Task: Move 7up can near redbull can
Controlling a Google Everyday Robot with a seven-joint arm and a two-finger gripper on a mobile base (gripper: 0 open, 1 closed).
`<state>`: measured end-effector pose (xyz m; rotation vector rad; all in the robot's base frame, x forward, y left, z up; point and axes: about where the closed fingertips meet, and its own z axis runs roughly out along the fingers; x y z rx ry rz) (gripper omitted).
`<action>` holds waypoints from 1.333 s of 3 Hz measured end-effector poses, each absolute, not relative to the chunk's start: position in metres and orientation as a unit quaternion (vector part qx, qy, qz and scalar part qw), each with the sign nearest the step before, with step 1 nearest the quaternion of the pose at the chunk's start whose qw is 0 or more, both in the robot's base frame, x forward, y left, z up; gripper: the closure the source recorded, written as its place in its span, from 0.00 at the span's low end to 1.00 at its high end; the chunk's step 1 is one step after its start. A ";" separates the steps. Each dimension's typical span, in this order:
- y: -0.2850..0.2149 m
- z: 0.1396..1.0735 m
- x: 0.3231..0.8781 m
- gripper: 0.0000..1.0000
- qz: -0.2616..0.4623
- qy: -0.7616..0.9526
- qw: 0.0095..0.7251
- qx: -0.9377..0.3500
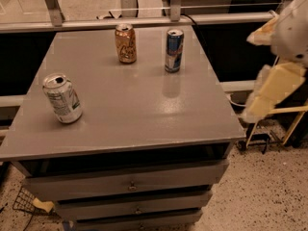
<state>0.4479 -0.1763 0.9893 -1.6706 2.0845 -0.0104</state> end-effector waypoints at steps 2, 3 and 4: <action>-0.029 0.933 0.460 0.00 0.172 0.694 0.290 -0.636; -0.029 0.934 0.460 0.00 0.172 0.694 0.290 -0.637; -0.017 0.923 0.466 0.00 0.186 0.698 0.299 -0.623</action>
Offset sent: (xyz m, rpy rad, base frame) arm 0.0115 0.2230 -0.0978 0.4630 0.1840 0.2711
